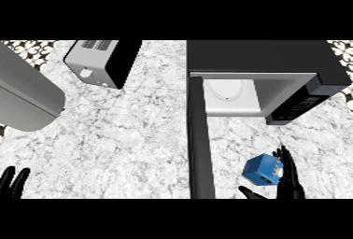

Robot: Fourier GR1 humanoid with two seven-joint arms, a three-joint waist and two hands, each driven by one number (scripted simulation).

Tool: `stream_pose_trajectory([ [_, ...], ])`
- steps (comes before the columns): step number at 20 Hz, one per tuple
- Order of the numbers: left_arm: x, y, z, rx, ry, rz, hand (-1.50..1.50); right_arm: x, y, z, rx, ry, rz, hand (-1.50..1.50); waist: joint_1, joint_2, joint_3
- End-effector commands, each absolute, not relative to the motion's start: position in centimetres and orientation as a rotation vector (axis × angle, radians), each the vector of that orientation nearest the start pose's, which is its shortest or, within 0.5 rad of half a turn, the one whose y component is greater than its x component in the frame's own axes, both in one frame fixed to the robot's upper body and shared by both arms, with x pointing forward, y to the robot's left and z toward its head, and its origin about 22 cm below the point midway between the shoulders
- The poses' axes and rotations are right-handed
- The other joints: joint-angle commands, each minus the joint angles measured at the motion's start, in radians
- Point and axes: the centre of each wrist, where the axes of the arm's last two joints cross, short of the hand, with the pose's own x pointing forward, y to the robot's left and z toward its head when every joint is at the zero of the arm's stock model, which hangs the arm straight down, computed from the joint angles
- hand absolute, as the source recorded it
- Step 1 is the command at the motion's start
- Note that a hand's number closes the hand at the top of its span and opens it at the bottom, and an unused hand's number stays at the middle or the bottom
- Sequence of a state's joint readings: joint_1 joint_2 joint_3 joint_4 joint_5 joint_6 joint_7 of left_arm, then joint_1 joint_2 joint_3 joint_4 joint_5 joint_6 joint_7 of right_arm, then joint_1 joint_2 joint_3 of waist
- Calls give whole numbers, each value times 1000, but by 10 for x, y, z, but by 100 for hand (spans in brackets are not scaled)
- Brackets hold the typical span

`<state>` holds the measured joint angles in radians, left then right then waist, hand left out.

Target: Pick up the milk, place it into the microwave and close the microwave

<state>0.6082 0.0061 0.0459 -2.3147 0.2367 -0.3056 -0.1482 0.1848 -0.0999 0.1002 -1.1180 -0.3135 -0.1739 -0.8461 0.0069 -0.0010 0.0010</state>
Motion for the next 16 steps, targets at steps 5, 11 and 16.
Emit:
stream_pose_trajectory([
  [5, 87, 281, 77, -129, -1938, 32, -150, 169, -240, -126, -475, -1888, -226, 150, 0, -2, -2],
  [11, 84, 281, 79, -139, -1936, 28, -150, 193, -240, -114, -374, -1942, -300, 150, 1, 0, -1],
  [16, 81, 281, 88, -132, -1936, 30, -150, 182, -353, -91, -118, -1947, -79, 150, 6, -1, 0],
])
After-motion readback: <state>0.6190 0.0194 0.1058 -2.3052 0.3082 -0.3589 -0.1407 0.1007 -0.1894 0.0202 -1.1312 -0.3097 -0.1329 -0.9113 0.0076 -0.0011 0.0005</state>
